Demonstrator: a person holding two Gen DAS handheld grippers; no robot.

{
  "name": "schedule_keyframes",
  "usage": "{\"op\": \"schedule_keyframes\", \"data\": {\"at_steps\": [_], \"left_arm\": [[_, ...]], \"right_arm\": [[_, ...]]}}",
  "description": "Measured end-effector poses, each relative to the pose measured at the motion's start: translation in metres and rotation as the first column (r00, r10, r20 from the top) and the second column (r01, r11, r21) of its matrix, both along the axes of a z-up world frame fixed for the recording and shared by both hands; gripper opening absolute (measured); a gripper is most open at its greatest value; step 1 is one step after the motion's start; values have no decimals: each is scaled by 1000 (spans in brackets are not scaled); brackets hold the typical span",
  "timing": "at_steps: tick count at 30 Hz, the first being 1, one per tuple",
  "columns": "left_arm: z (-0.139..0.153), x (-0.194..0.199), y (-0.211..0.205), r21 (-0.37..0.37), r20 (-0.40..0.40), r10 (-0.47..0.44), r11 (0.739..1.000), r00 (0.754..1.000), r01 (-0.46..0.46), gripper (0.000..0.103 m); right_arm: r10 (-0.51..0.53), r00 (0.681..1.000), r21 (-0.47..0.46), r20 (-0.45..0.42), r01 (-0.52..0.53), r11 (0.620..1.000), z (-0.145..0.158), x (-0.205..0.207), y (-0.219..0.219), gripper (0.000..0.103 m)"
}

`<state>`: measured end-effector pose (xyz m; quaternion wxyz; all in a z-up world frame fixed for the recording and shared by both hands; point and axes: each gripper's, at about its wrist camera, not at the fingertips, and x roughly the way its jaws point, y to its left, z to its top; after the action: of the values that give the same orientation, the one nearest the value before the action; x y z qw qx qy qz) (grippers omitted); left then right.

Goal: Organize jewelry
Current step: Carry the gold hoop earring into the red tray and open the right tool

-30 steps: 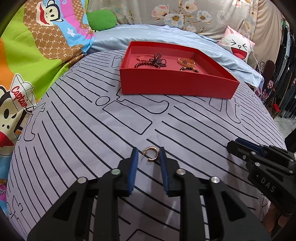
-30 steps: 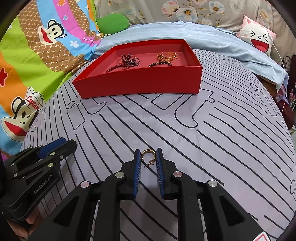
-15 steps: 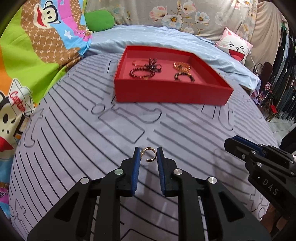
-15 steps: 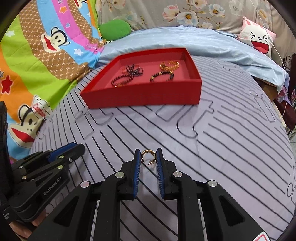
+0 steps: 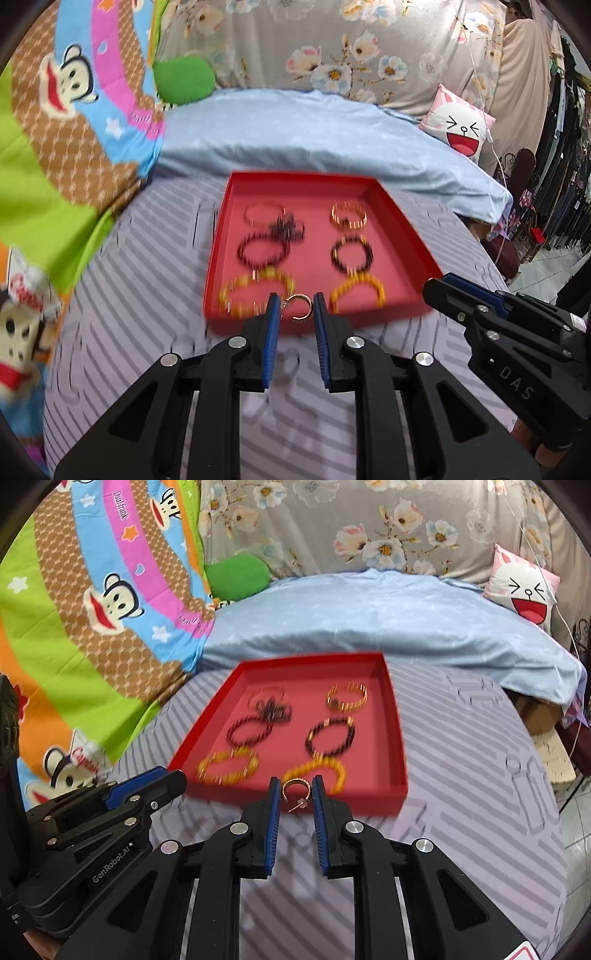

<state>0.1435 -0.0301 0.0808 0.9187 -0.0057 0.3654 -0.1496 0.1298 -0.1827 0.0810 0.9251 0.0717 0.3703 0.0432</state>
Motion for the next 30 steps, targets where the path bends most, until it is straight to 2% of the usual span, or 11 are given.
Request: {"op": "schedule_keyframes", "data": {"at_steps": [6,13,22,30], "left_arm": [[4,52,-15,18,11,3,1000,1000,-3,18],[-14,94,-28,53,-17,-3,999,1000,4,18],[-40,122,-34,69,-61,1,998,998,3,18],[-48,131,-37,69,-76,3,998,997,2,18]], "right_arm": [[-17,1000,-2,-3,17,1000,0,46,-7,16],[-20,999,-8,-36,20,1000,-17,87,-9,16],[-22,997,-24,-76,20,1000,-41,114,-7,16],[-21,996,-30,-88,18,999,-50,121,-6,17]]}}
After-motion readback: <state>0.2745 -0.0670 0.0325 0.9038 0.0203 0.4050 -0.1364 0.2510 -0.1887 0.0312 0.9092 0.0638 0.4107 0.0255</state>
